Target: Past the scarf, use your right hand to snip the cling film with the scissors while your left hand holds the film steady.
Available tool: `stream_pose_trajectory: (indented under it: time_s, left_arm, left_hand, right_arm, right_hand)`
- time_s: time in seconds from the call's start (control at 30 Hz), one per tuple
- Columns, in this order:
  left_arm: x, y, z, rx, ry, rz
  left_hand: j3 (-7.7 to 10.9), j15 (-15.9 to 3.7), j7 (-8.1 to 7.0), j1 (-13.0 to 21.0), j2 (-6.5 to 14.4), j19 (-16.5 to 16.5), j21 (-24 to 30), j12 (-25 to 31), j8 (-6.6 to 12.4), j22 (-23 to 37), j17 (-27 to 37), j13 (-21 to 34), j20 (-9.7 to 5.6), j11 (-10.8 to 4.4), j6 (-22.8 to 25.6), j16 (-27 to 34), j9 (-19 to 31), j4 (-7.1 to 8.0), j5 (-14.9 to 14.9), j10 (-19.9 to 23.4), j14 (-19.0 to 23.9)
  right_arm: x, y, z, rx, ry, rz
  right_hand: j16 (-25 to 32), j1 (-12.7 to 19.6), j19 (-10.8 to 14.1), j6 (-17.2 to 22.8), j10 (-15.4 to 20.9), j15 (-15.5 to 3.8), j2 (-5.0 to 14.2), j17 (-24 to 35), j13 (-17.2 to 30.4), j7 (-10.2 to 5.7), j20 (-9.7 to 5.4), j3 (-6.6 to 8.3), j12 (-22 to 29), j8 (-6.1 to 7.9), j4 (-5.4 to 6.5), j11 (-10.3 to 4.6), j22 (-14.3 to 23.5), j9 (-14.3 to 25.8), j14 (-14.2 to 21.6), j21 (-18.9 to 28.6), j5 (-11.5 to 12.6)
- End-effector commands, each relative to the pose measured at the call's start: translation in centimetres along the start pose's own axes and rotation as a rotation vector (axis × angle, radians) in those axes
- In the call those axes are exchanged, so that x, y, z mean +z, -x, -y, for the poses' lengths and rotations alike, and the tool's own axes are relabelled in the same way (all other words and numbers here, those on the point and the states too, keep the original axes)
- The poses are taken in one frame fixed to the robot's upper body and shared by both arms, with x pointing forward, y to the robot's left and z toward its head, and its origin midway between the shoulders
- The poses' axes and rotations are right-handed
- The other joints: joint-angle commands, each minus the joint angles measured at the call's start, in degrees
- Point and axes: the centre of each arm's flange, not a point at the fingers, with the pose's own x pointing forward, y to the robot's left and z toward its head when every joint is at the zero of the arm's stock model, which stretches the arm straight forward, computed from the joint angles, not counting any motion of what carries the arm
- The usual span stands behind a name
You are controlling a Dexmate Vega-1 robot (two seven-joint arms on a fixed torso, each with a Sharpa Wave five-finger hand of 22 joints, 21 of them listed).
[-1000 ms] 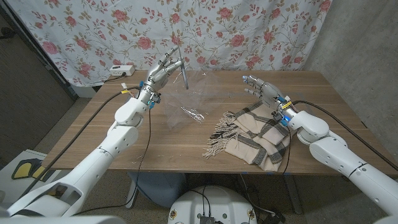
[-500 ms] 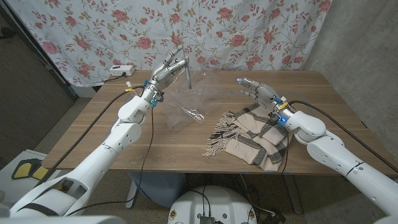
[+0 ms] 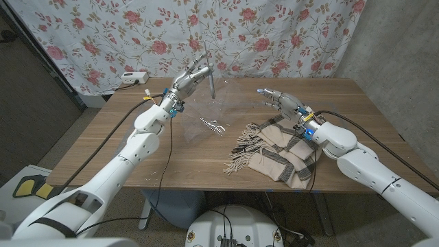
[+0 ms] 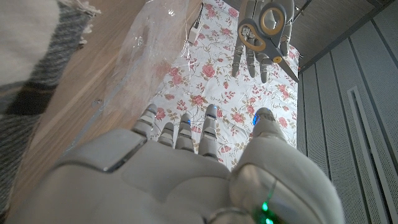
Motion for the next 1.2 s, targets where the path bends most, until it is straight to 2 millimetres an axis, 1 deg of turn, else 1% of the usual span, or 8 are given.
stream_pose_trajectory:
  time_s: [0.03,0.27,0.3,0.43,0.53,0.8,0.9,1.2]
  left_arm:
    - [-0.7,-0.7,0.2,-0.029,0.044,-0.009]
    - [-0.9,-0.9,0.2,-0.034,0.066,-0.006]
    - [-0.9,-0.9,0.2,-0.034,0.066,-0.006]
    - [-1.0,-0.9,0.3,-0.035,0.076,-0.005]
    - [-1.1,-0.9,0.5,-0.036,0.074,-0.009]
    - [-1.0,-0.9,0.7,-0.033,0.081,-0.005]
    - [-0.8,-0.9,0.9,-0.037,0.061,-0.008]
    - [-0.4,-0.8,1.1,-0.029,0.041,0.012]
  left_hand:
    - [-0.07,-1.17,0.24,-0.08,0.68,-0.41,-0.11,0.33,-0.09,0.27,0.18,0.26,-0.01,-4.34,-0.27,-0.16,0.12,0.08,0.35,4.28,-1.79]
    - [-0.11,-1.15,0.19,-0.13,0.73,-0.44,-0.10,0.33,-0.09,0.26,0.16,0.29,-0.01,-4.35,-0.29,-0.21,0.12,0.13,0.36,4.25,-1.78]
    - [-0.12,-1.13,0.21,-0.14,0.73,-0.44,-0.10,0.31,-0.10,0.26,0.15,0.27,0.02,-4.35,-0.33,-0.23,0.12,0.14,0.36,4.22,-1.78]
    - [-0.14,-1.14,0.18,-0.14,0.72,-0.44,-0.09,0.32,-0.08,0.26,0.13,0.29,0.01,-4.36,-0.30,-0.26,0.12,0.14,0.36,4.22,-1.77]
    - [-0.18,-1.15,0.18,-0.16,0.73,-0.44,-0.08,0.34,-0.09,0.25,0.14,0.32,0.00,-4.36,-0.34,-0.28,0.12,0.16,0.37,4.23,-1.79]
    - [-0.21,-1.19,0.17,-0.11,0.73,-0.44,-0.05,0.30,-0.02,0.25,0.07,0.30,-0.12,-4.36,-0.20,-0.37,0.12,0.13,0.39,4.18,-1.74]
    - [-0.27,-1.17,0.19,-0.14,0.75,-0.47,-0.06,0.28,-0.02,0.25,0.10,0.29,-0.16,-4.36,-0.20,-0.36,0.12,0.17,0.38,4.17,-1.72]
    - [-0.33,-1.17,0.19,-0.12,0.81,-0.56,-0.06,0.31,0.02,0.24,0.07,0.34,-0.16,-4.37,-0.11,-0.45,0.12,0.19,0.40,4.18,-1.69]
  right_arm:
    - [0.0,-0.1,-1.2,-0.001,-0.002,-0.006]
    - [0.8,-0.2,-2.1,-0.025,0.019,-0.014]
    - [0.8,-0.2,-2.1,-0.026,0.019,-0.014]
    - [0.8,-0.4,-2.5,-0.012,0.007,-0.018]
    - [0.8,-0.5,-3.0,-0.002,0.001,-0.016]
    - [1.2,-1.1,-3.6,0.016,-0.016,-0.004]
    - [1.2,-1.2,-3.9,0.014,-0.029,0.009]
    - [1.3,-2.1,-4.3,0.028,-0.037,0.028]
  right_hand:
    - [0.02,1.09,0.21,0.91,0.09,0.34,0.12,0.08,0.09,0.12,0.35,0.71,0.03,0.31,0.06,0.67,0.19,0.27,-0.12,-0.02,0.46]
    - [-0.10,2.35,-0.26,1.55,-0.85,0.85,0.21,0.06,-0.01,0.46,0.63,1.31,-0.30,0.47,-0.15,1.27,0.18,0.44,-0.56,-0.20,0.68]
    - [-0.13,2.78,-0.32,0.98,-1.52,0.95,0.08,0.06,-0.07,0.84,0.61,1.46,-0.52,0.19,-0.18,1.70,0.17,0.51,-0.68,-0.19,0.72]
    - [-0.31,3.38,-0.53,-0.41,-2.80,1.31,-0.24,0.07,-0.17,1.63,0.66,1.63,-0.88,-0.54,-0.10,2.04,0.17,0.57,-1.30,-0.23,0.73]
    - [-0.45,3.67,-0.97,-1.15,-4.02,1.57,-0.46,0.08,-0.20,1.71,0.73,1.71,-1.17,-0.95,-0.01,2.43,0.18,0.61,-1.80,-0.34,0.74]
    - [-0.51,4.15,-1.43,-0.53,-5.02,1.60,-0.66,0.09,-0.24,2.08,0.73,1.87,-1.28,-0.88,0.02,2.16,0.19,0.62,-2.20,-0.41,0.80]
    - [-0.49,4.74,-1.92,-0.15,-5.79,1.46,-0.81,0.11,-0.33,2.07,0.73,2.08,-1.27,-0.98,0.03,0.82,0.20,0.52,-2.48,-0.45,0.86]
    - [-0.55,5.24,-2.42,-0.21,-6.49,1.16,-0.89,0.13,-0.41,1.55,0.74,2.28,-1.27,-1.25,0.07,0.42,0.22,0.43,-2.98,-0.48,0.94]
